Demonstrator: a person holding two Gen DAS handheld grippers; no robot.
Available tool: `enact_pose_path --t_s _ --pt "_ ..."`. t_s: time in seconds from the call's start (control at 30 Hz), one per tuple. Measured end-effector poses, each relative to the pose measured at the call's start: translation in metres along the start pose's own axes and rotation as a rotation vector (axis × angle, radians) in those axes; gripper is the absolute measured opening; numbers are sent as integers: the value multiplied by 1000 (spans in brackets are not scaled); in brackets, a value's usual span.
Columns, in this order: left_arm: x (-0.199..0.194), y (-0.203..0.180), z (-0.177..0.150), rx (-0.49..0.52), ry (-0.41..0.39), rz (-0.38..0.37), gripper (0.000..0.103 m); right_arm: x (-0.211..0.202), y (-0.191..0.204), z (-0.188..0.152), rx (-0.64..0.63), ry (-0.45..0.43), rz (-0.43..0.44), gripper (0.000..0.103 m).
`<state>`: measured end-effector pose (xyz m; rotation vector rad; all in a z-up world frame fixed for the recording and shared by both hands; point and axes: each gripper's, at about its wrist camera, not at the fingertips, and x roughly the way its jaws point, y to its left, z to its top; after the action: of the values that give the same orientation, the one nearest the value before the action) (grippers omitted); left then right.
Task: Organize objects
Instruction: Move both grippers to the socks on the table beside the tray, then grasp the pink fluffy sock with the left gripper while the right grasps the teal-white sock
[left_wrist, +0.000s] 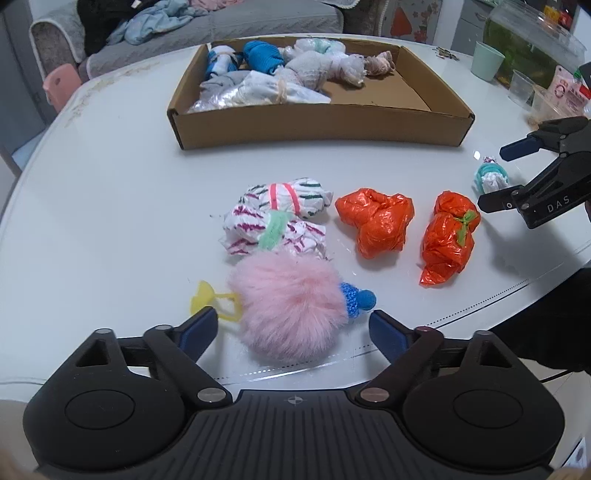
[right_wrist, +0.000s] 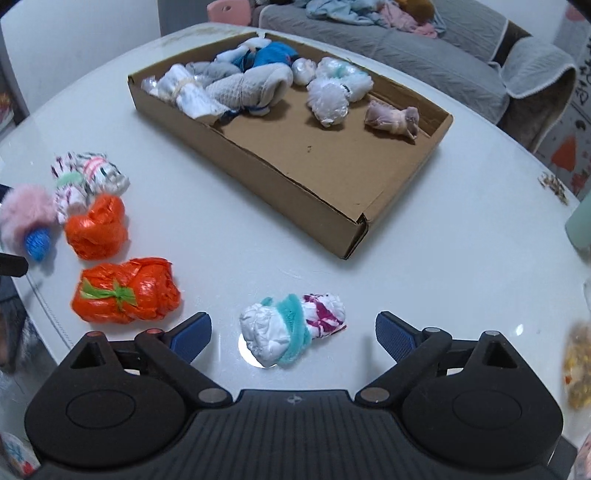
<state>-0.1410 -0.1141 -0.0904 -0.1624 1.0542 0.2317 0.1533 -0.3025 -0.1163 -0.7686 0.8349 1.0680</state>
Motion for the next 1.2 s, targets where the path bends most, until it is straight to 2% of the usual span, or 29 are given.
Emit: enact_pose_path --t_s 0.3,0.33,0.4,0.47,0.67,0.73,0.87,1.2 --pt "3 -3 -1 6 -27 11 80 5 -7 -5 -31 -19 38 84" --pt "3 -3 -1 7 -29 12 77 4 -8 -6 -30 -24 42 83" --pt "3 -3 -1 15 -32 14 73 3 -8 -7 -24 -31 57 77" --pt "3 -4 -2 27 -34 16 63 2 -6 -7 -37 -41 60 72" --pt "2 -3 -5 23 -28 0 50 1 -4 -5 -29 -42 104 53" --pt "1 -3 -5 26 -30 6 46 1 -3 -5 -31 -42 112 51" --pt "0 -4 -5 37 -31 10 23 1 -4 -5 -16 -29 132 49" --pt "-9 -5 -7 54 -45 14 18 1 -2 -3 -25 -16 148 48"
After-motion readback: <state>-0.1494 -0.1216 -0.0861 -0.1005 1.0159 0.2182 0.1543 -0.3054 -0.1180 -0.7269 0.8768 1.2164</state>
